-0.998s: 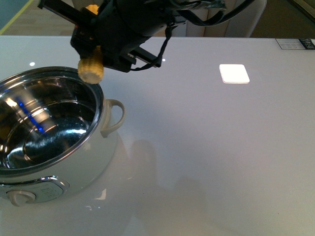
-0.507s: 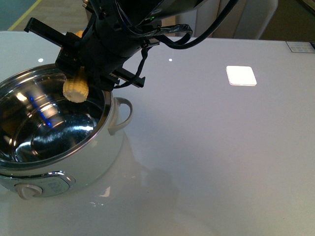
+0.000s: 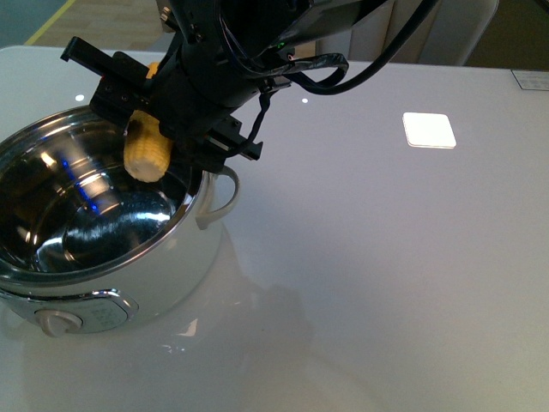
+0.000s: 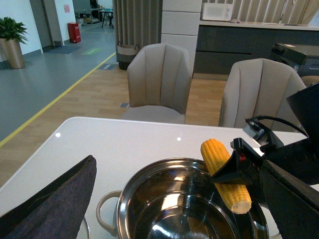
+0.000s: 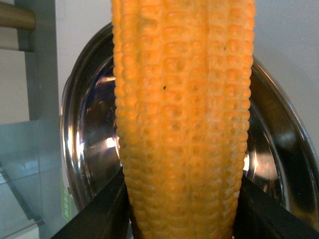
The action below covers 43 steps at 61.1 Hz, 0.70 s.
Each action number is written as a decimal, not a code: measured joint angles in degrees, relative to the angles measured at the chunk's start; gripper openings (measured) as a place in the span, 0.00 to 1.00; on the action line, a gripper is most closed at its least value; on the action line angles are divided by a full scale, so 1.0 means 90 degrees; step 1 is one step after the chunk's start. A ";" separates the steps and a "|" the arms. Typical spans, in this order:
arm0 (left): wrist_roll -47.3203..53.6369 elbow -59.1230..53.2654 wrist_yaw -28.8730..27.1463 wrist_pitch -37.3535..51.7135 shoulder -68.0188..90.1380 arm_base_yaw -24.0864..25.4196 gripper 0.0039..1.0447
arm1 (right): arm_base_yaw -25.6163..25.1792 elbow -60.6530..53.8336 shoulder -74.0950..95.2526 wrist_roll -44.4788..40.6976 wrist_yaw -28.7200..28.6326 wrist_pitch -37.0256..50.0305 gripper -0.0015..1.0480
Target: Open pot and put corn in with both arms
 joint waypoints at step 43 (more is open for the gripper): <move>0.0000 0.0000 0.0000 0.0000 0.0000 0.0000 0.94 | -0.1290 -0.2555 -0.2259 0.0321 -0.0129 0.1256 0.92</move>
